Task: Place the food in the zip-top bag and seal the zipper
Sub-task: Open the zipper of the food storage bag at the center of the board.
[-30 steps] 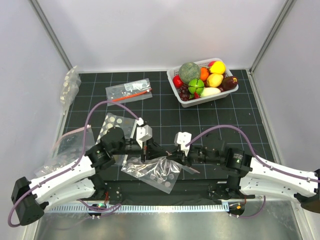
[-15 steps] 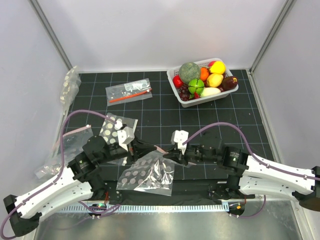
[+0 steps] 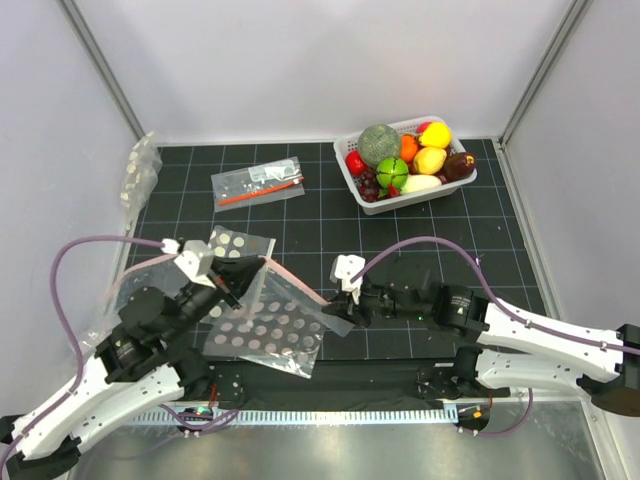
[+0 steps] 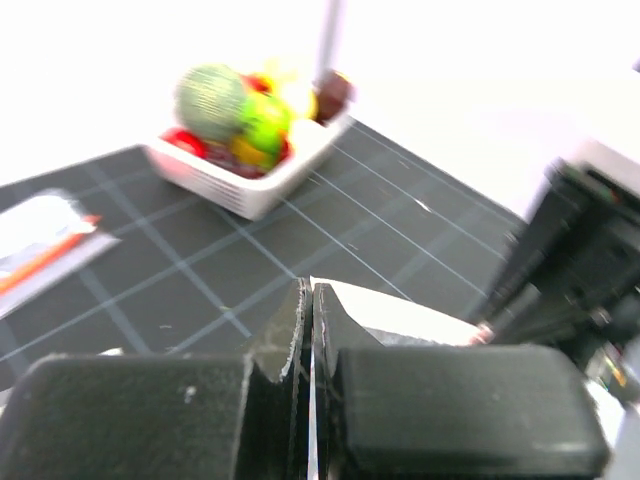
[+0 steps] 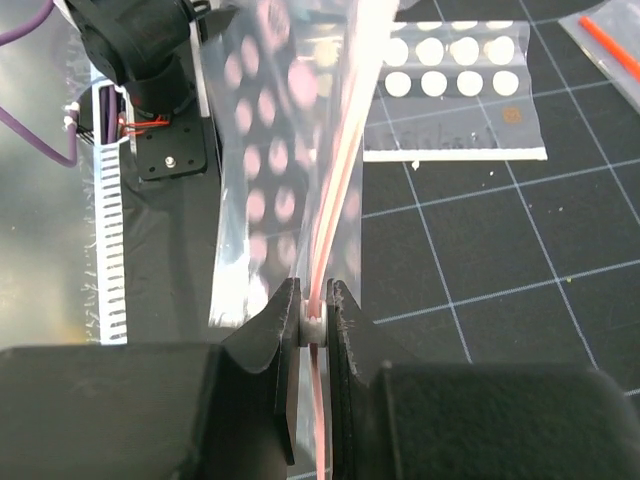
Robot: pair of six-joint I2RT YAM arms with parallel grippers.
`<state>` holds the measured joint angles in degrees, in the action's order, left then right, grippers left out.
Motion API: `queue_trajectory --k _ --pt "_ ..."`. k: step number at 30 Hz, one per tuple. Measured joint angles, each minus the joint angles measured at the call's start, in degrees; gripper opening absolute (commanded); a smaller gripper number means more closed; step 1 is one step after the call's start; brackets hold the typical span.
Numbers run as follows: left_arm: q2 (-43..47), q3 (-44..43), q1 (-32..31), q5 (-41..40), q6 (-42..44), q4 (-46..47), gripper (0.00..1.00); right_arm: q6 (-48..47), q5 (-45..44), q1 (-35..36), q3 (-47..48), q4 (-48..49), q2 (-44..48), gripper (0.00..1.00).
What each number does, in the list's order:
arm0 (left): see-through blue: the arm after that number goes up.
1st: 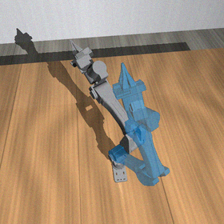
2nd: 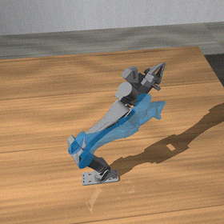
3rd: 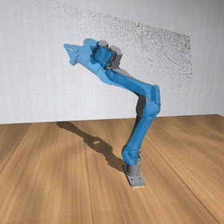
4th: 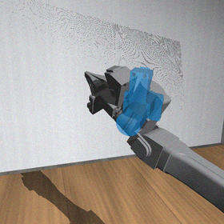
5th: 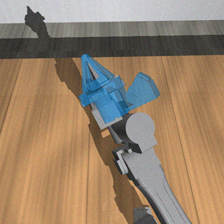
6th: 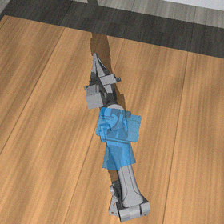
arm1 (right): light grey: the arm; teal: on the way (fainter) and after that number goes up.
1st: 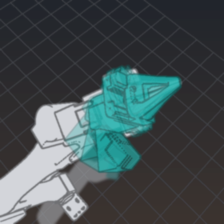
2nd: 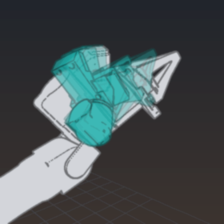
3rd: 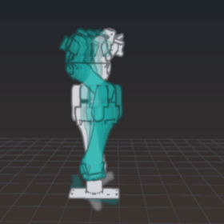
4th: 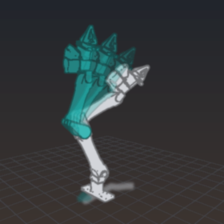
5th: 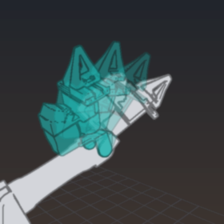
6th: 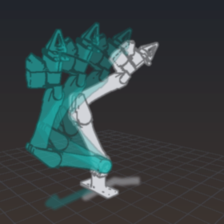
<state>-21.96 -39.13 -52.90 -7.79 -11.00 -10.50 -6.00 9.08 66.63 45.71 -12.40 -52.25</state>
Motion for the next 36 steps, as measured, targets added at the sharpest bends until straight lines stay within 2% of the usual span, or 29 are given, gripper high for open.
queue_trajectory --k 6,11,13,14,15,17,22,26,30,36 --pt "9.6 1.18 0.0 -11.06 1.29 -0.72 0.0 1.01 -1.55 0.0 1.22 -2.99 -3.1 0.01" --pt "11.56 2.6 0.0 -15.26 2.45 -0.42 0.0 2.58 -3.67 0.0 2.62 -5.42 -4.35 0.01" --pt "11.52 4.04 0.04 -15.23 2.99 1.05 0.0 3.02 -3.69 0.0 2.69 -6.38 -4.26 0.11" --pt "11.04 4.96 0.09 -14.21 3.78 2.51 0.0 3.13 -3.58 0.0 2.69 -6.93 -4.26 0.29" --pt "10.64 5.27 0.13 -13.92 4.07 3.17 0.0 3.13 -3.39 0.0 2.69 -7.63 -4.26 0.39" --pt "8.48 6.08 0.26 -10.43 5.27 6.21 0.0 3.52 -2.71 0.0 2.6 -8.83 -4.11 0.53" --pt "0.57 8.7 0.55 3.21 7.72 15.69 0.0 3.21 -1.31 0.0 0.33 -8.41 -0.96 0.58" --pt "-4.24 10.73 0.55 14.16 9.57 18.95 0.0 3.3 -1.2 0.0 -2.84 -5.55 4.5 0.62" --pt "-6.27 11.78 0.52 22.64 11.43 21.46 0.0 3.52 -2.36 0.0 -5.77 -2.05 10.49 0.62" --pt "-6.4 11.96 0.55 27.63 12.17 23.19 0.0 3.98 -6.08 0.0 -8.22 1.03 15.43 0.55"
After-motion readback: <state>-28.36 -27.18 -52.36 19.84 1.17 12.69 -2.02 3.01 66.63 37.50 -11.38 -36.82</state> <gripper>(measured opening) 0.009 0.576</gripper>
